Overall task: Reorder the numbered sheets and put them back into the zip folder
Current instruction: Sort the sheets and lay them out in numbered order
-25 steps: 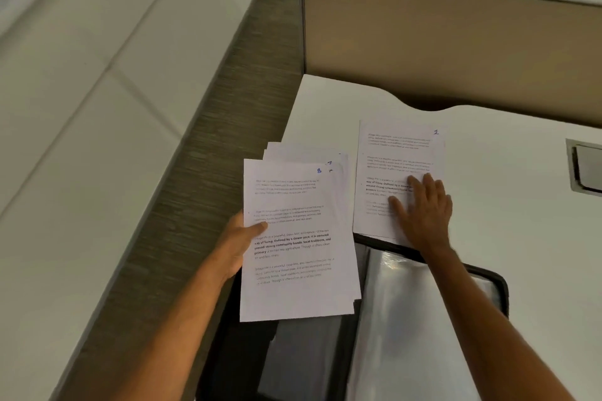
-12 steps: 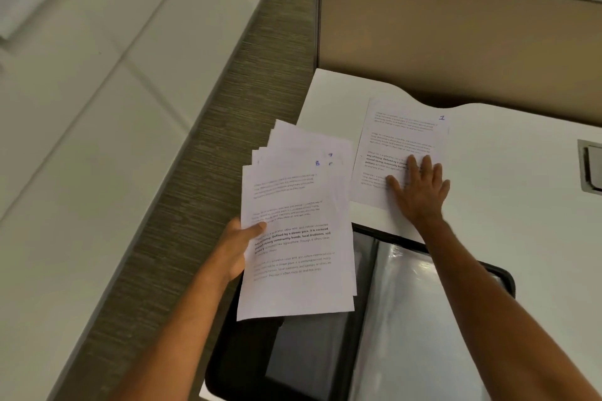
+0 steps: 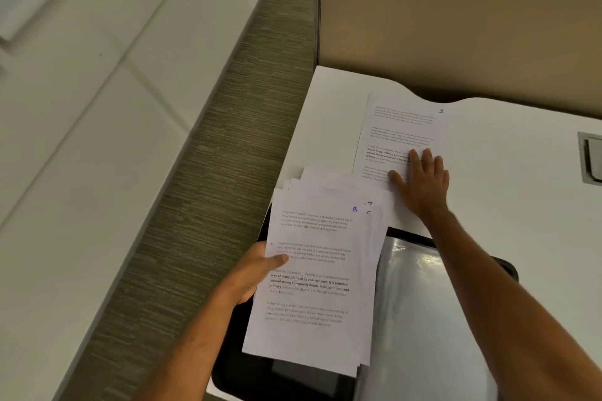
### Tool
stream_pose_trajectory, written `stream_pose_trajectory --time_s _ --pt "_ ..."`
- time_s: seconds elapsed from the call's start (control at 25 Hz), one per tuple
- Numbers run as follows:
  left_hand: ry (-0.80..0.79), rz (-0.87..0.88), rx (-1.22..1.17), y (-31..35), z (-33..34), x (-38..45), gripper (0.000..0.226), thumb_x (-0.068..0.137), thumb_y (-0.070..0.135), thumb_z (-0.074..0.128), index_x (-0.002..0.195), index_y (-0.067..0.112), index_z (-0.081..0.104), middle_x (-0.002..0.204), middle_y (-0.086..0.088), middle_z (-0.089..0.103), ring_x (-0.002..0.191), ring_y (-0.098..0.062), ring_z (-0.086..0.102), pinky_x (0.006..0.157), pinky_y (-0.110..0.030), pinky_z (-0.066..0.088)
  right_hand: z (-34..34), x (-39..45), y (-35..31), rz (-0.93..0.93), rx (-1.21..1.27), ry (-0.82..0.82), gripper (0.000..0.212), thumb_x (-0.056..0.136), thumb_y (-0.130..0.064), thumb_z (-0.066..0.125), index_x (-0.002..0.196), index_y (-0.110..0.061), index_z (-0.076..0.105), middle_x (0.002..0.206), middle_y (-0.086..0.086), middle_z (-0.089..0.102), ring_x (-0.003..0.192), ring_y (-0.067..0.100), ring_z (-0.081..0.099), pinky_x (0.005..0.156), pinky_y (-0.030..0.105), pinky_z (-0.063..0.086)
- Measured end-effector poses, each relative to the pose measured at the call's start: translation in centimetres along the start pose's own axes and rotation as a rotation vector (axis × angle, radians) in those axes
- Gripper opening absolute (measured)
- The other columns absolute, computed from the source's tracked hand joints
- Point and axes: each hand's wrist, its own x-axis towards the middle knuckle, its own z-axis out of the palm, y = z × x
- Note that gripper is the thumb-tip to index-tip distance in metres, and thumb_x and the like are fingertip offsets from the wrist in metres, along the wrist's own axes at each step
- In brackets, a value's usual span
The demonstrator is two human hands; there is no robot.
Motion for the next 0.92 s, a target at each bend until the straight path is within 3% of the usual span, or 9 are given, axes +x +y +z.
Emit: stream_pose_trajectory --time_s 0.32,0.52,0.68,0.92 --pt "-0.068 0.004 0.008 -1.4 1.8 0.0 0.029 0.100 0.012 0.063 0.129 0.014 0.067 0.124 -0.004 0.073 0.115 -0.023 0.070 0.103 -0.048 0.054 0.7 2.5 -4.7 -0.025 -0.020 -0.027 0.100 0.087 -0.081 0.018 0.161 -0.014 0.030 0.168 0.020 0.024 0.152 0.047 0.021 0.120 0.062 0.027" --pt "-0.070 -0.011 0.002 -1.3 2.2 0.3 0.026 0.100 0.014 0.064 0.125 0.016 0.068 0.119 -0.002 0.075 0.110 -0.021 0.072 0.099 -0.044 0.056 1.0 3.5 -8.1 -0.053 -0.013 -0.065 0.086 0.100 -0.071 0.042 0.165 -0.018 0.022 0.173 0.016 0.013 0.159 0.043 0.010 0.126 0.057 0.017" --pt "-0.080 -0.012 -0.016 -1.4 2.1 0.4 0.025 0.100 0.013 0.063 0.124 0.017 0.069 0.120 -0.003 0.075 0.110 -0.021 0.072 0.098 -0.044 0.056 1.5 2.3 -8.3 -0.065 0.057 0.038 0.083 0.092 -0.068 0.050 0.155 -0.014 0.040 0.168 0.016 0.028 0.156 0.041 0.021 0.125 0.059 0.023" --pt "-0.096 -0.014 -0.010 -1.5 1.9 0.7 0.028 0.100 0.013 0.064 0.127 0.014 0.068 0.121 -0.005 0.074 0.111 -0.023 0.071 0.099 -0.047 0.056 2.0 2.3 -8.7 -0.107 0.040 0.005 0.091 0.087 -0.072 0.047 0.154 -0.011 0.042 0.165 0.017 0.035 0.154 0.040 0.028 0.126 0.055 0.025"
